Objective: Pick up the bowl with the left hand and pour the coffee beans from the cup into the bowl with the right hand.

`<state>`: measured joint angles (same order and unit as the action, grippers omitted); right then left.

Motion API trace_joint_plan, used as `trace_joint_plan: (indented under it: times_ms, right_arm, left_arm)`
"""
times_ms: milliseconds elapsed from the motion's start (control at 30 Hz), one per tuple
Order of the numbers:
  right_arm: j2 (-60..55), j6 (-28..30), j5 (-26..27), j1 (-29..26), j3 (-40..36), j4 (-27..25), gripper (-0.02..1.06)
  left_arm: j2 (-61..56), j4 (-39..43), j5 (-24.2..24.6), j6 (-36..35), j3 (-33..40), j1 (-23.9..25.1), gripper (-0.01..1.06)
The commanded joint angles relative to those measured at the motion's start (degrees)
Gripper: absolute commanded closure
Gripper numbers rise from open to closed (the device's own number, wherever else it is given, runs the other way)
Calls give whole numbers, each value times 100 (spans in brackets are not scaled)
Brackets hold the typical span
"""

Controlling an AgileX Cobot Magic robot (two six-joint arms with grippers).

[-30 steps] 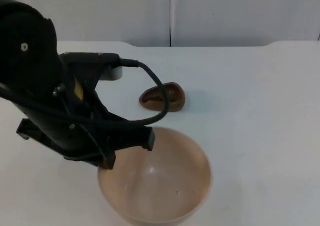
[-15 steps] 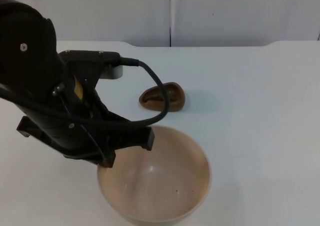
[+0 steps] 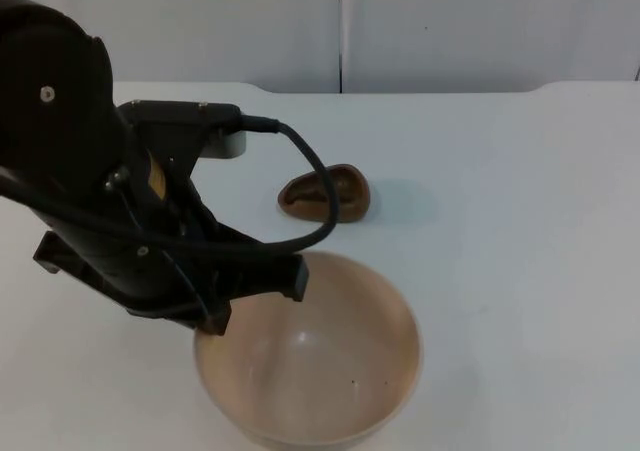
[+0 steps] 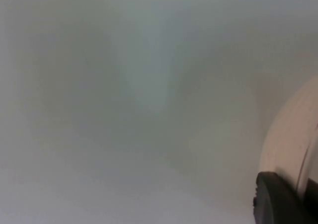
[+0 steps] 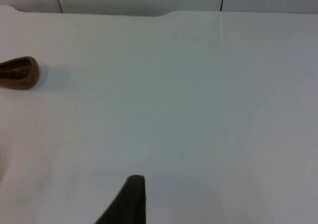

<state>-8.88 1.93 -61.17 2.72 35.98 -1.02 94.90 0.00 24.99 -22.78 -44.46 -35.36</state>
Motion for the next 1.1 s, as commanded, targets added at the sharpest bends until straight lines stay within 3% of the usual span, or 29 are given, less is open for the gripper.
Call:
trace_joint_plan:
  times_ms: [0,500,667,800,1067]
  right_arm:
    - [-385,43,212,-21,164,-161,0]
    - [-3184,200,542,-21,1159,-532,0]
    - [-4148,372,616,-21,1365,-961,0]
    - [-4646,719,863,-21,1389,-1279,0]
    - [-5342,794,1057,-21,1534,-1265,0]
  left_arm:
    - [-66,0,-14,2,19,4,105]
    - [-66,98,-327,2,19,4,105]
    - [-66,67,-325,2,19,4,105]
    - [-66,70,-315,2,19,4,105]
    - [-66,56,-196,2,19,4,105]
